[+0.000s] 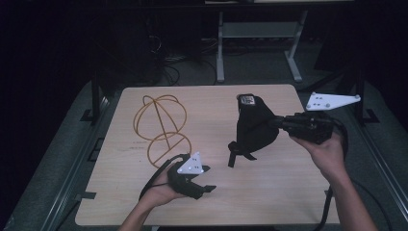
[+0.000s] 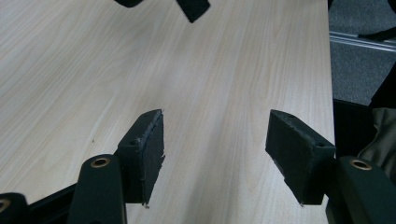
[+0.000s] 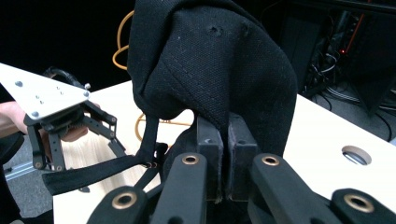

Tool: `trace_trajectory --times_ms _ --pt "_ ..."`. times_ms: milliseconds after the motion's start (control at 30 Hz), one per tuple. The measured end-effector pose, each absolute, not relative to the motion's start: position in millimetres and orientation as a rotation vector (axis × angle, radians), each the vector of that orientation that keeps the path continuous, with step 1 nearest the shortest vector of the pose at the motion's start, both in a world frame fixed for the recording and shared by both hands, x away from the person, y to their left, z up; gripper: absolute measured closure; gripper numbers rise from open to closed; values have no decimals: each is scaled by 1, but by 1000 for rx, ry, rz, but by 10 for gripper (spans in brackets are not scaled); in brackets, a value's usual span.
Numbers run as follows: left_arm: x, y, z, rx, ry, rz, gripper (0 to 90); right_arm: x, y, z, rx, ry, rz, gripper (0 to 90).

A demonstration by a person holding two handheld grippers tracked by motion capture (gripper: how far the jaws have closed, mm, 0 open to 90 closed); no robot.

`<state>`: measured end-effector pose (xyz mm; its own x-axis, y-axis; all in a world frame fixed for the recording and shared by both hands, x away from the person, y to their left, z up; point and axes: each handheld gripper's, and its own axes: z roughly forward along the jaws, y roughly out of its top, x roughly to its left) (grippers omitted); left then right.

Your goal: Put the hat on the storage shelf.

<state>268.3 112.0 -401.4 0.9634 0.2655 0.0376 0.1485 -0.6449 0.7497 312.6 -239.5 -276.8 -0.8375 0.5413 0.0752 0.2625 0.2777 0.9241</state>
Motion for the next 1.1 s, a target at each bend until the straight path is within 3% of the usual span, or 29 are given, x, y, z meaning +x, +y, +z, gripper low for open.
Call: trace_trajectory --times_ms 533,1100 --pt "265 105 -405 2294 266 158 365 336 -199 -243 650 2318 1628 866" --pt "264 105 -405 2304 237 156 360 357 -121 -197 497 2422 1626 865"
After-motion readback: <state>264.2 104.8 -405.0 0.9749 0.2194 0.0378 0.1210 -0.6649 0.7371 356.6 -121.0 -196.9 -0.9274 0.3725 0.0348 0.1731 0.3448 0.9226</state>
